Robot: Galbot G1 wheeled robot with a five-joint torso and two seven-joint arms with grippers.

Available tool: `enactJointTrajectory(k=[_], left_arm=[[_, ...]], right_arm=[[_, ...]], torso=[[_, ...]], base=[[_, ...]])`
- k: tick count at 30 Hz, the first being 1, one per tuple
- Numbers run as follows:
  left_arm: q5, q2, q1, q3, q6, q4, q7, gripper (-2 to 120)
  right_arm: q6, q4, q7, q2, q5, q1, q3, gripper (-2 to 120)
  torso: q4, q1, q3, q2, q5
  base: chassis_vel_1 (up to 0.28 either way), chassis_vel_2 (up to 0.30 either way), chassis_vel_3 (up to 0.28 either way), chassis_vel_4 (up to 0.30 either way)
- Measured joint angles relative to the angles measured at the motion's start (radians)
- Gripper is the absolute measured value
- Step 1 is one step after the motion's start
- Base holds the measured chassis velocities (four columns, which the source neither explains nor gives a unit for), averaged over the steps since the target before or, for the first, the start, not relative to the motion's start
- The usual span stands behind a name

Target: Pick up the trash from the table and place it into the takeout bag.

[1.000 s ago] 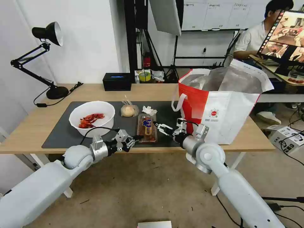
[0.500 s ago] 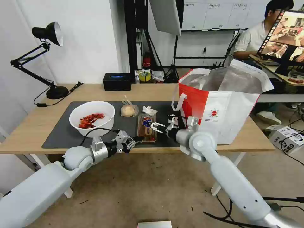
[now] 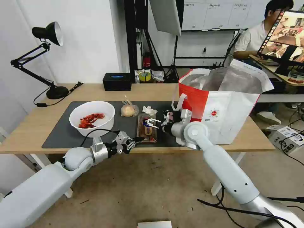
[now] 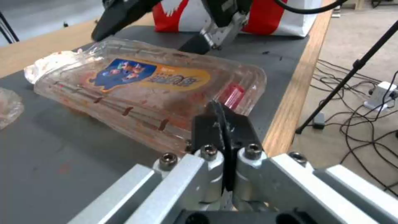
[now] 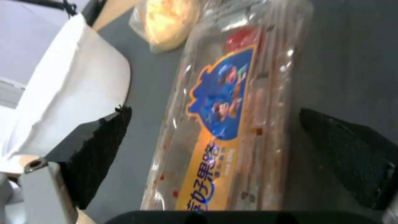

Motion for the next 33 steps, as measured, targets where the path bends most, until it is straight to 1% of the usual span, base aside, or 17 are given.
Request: enactJointTrajectory(k=[20,23,26,27,29,30,31,33], left_arm=[[0.002,0.000,0.014,-0.014,-0.005,-0.003,0.001,0],[0.002,0.000,0.018,-0.017,-0.008,-0.003,0.002,0],[0.002,0.000,0.021,-0.020,-0.009,-0.006,0.002,0],[0.002,0.000,0.021,-0.020,-0.009,-0.006,0.002,0],[0.002,0.000,0.022,-0.021,-0.009,-0.007,0.002,0],[0.002,0.000,0.023,-0.022,-0.009,-0.007,0.002,0],[0.002,0.000,0.023,-0.022,-0.009,-0.007,0.002,0],[0.002,0.000,0.024,-0.023,-0.010,-0.009,0.002,0]], right_arm=[[-0.051,-0.069,0.021,0.047,0.037,0.046,-0.037,100],[-0.058,-0.070,0.032,0.045,0.051,0.051,-0.045,97],[-0.058,-0.069,0.051,0.040,0.070,0.053,-0.051,84],[-0.058,-0.069,0.051,0.040,0.070,0.053,-0.051,84],[-0.058,-0.069,0.056,0.036,0.077,0.052,-0.053,76],[-0.059,-0.067,0.057,0.033,0.080,0.050,-0.053,69],[-0.059,-0.067,0.057,0.033,0.080,0.050,-0.053,69],[-0.059,-0.065,0.058,0.028,0.084,0.047,-0.055,59]], torso=[[-0.0003,0.000,0.000,0.000,0.0000],[-0.0006,0.000,0.000,0.000,-0.0001],[-0.0008,0.000,0.000,0.000,-0.0001],[-0.0008,0.000,0.000,0.000,-0.0001],[-0.0008,0.000,0.000,0.000,-0.0001],[-0.0009,0.000,0.000,0.000,-0.0001],[-0.0009,0.000,0.000,0.000,-0.0001],[-0.0007,0.000,0.000,0.000,0.0000]], base=[[0.000,0.000,0.000,0.000],[0.000,0.000,0.000,0.000],[0.000,0.000,0.000,0.000],[0.000,0.000,0.000,0.000],[0.000,0.000,0.000,0.000],[0.000,0.000,0.000,0.000],[0.000,0.000,0.000,0.000],[0.000,0.000,0.000,0.000]])
